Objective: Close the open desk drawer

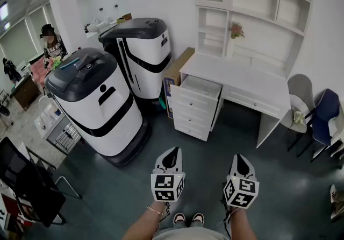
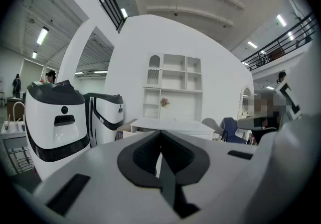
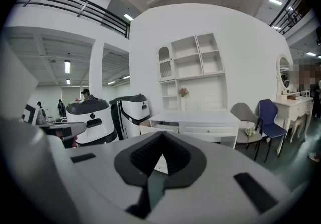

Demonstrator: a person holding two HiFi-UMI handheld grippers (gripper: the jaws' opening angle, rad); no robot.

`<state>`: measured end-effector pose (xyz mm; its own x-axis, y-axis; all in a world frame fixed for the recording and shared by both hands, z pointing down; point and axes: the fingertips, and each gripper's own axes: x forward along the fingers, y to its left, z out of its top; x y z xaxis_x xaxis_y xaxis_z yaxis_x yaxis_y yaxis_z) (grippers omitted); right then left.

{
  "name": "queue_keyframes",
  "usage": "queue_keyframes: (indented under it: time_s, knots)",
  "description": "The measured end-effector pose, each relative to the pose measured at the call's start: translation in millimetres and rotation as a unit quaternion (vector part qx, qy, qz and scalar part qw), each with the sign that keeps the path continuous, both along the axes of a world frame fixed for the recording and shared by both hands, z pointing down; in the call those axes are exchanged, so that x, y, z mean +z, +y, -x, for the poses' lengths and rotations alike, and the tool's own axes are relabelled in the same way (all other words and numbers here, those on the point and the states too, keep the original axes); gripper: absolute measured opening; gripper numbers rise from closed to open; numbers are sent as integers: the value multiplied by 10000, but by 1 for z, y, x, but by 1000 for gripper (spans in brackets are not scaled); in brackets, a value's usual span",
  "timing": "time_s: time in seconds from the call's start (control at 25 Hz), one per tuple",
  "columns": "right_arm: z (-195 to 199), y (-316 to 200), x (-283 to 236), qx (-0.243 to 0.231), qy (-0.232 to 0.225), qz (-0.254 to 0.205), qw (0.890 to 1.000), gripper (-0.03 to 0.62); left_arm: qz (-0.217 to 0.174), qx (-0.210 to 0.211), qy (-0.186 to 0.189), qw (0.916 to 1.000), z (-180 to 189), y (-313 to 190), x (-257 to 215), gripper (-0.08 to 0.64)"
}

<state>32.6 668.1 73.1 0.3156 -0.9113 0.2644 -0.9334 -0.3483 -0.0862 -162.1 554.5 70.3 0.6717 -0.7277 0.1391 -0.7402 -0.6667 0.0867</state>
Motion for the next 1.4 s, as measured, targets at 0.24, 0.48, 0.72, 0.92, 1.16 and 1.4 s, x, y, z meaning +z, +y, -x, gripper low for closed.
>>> queue_keyframes:
  time_s: [0.24,0.48,0.72,0.92,1.16,1.4]
  knots:
    - [1,1,4,-40,-19,46,10000,4,5,-15,-26,10000,-1,3,2,12]
    - [-7,-1,8,107,-1,9,9999,8,46,-126,-59,9999,1,0,4,12]
    - [-2,-5,12,-24,-88,-2,10000,67,75,-257,-93,9996,9,0,8,12]
    - [1,-7,14,-99,-124,-12,9999,103,101,-390,-121,9991,17,0,12,12]
    - [-3,-7,17,-121,-181,-2,9998,140,130,-508,-151,9985,20,-3,14,12]
    - [-17,-7,19,-144,-231,14,9996,133,132,-603,-190,9979,13,-5,15,11]
